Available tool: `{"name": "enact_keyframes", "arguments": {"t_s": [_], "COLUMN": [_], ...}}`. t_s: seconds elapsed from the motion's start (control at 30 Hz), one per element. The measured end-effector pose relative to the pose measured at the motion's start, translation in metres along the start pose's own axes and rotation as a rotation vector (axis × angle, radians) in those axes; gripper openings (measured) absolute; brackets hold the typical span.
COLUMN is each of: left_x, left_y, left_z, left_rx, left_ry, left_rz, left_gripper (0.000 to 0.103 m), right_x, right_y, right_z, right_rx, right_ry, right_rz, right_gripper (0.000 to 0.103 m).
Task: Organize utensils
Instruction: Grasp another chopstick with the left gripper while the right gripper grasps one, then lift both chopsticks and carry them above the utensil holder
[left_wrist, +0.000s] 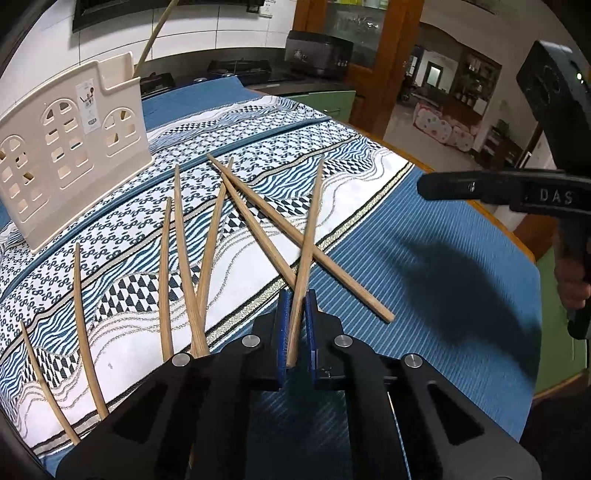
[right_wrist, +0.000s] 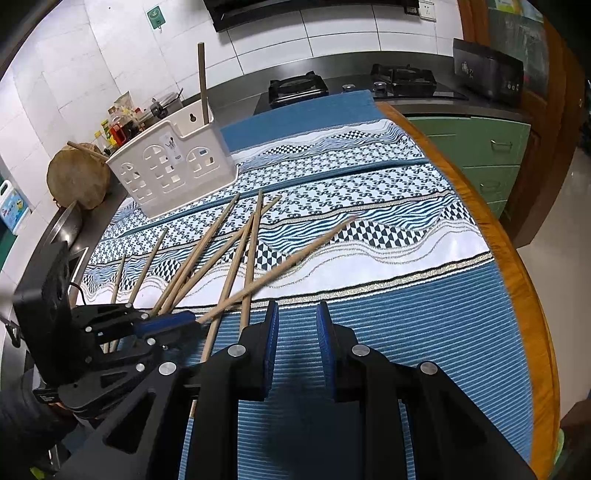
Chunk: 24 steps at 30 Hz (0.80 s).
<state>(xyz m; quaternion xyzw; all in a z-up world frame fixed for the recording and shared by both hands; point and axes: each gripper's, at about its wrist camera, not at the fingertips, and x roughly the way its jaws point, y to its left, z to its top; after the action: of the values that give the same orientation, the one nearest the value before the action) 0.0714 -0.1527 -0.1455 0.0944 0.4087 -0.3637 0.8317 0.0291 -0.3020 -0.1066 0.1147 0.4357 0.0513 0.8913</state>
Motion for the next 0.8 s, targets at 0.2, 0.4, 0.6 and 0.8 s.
{"name": "enact_keyframes", "arguments": {"t_s": [0.2, 0.4, 0.6, 0.8], "left_x": [-0.02, -0.045, -0.065, -0.082], "left_y": [0.002, 0.01, 0.016, 0.025], "left_z": [0.004, 0.013, 0.018, 0.02], "left_rx": [-0.014, -0.042, -0.065, -0.105], "left_ry": [-0.038, -0.081, -0.124, -0.16], "left_rz": [0.017, 0.032, 0.044, 0.05], "left_gripper": [0.006, 0.005, 0.005, 0.005], "right_x": [0.005, 0.022, 0.045, 0.056], "right_y": [0.006, 0.023, 0.045, 0.054], "right_z": [-0.003, -0.013, -0.028, -0.045], "right_rx": [-0.016, -0.04, -0.075, -0.112], "right_ry": [0.011, 0.05, 0.102, 0.109], "right_rz": [0.01, 0.055, 0.074, 0.019], "right_gripper": [0.021, 0.021, 0.02, 0.009]}}
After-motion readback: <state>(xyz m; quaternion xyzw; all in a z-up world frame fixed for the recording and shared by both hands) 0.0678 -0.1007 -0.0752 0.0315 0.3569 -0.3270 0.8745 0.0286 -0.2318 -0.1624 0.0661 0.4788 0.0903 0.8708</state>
